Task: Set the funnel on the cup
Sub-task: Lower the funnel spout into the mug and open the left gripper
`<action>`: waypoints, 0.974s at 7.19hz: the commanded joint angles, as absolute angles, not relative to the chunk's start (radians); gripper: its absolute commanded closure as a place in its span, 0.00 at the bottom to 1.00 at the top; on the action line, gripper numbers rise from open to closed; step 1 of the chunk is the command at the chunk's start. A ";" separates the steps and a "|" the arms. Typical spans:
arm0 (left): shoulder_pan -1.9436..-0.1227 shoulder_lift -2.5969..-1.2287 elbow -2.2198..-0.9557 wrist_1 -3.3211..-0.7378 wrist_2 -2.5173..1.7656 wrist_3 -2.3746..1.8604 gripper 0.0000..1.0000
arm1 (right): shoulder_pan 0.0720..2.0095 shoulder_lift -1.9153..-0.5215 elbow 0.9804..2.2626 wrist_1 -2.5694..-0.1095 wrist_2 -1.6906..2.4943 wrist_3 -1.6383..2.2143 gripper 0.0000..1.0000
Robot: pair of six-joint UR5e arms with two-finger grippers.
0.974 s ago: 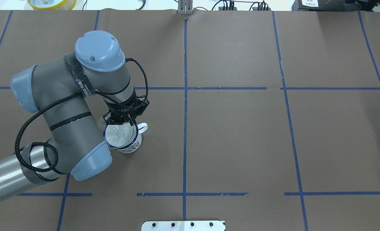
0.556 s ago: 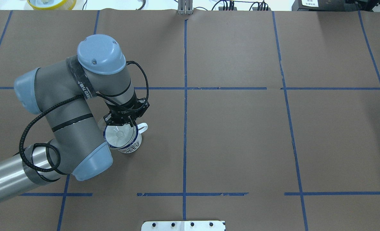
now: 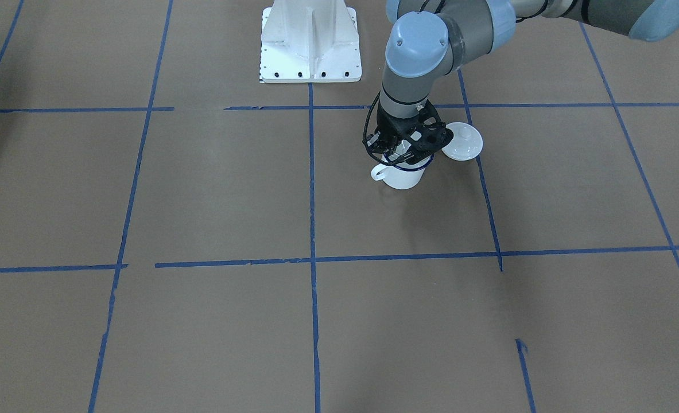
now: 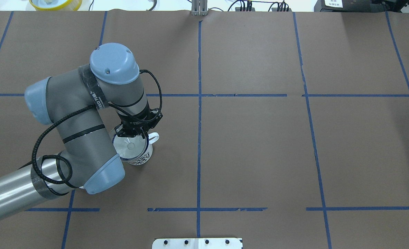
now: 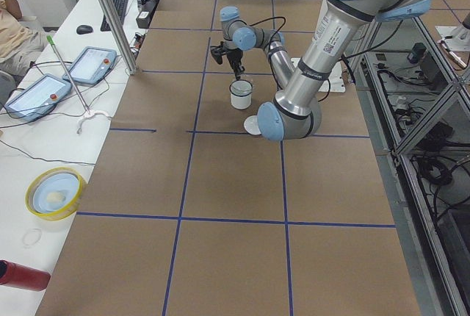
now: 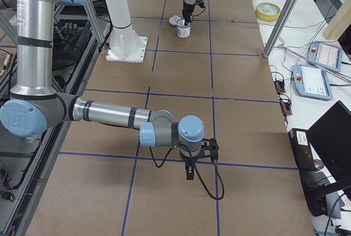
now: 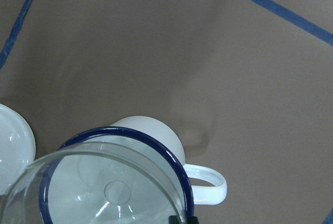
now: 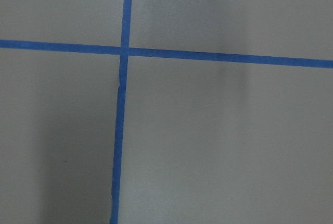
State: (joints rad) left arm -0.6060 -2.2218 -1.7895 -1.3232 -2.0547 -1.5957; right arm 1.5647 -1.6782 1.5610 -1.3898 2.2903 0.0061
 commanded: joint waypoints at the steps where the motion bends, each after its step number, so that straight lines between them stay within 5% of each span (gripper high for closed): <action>1: -0.603 -2.221 -1.789 -1.324 -2.056 -1.595 0.66 | 1.565 -1.678 1.560 -1.390 2.290 0.006 0.00; 2: -0.601 -2.221 -1.789 -1.325 -2.056 -1.595 0.38 | 1.565 -1.678 1.562 -1.390 2.290 0.006 0.00; 3: -0.603 -2.223 -1.789 -1.325 -2.056 -1.595 0.26 | 1.565 -1.678 1.562 -1.390 2.290 0.006 0.00; 4: -0.603 -2.223 -1.793 -1.324 -2.054 -1.597 0.00 | 1.565 -1.678 1.562 -1.390 2.290 0.006 0.00; 7: -0.670 -2.070 -2.021 -1.345 -2.057 -1.322 0.00 | 1.565 -1.678 1.560 -1.390 2.290 0.006 0.00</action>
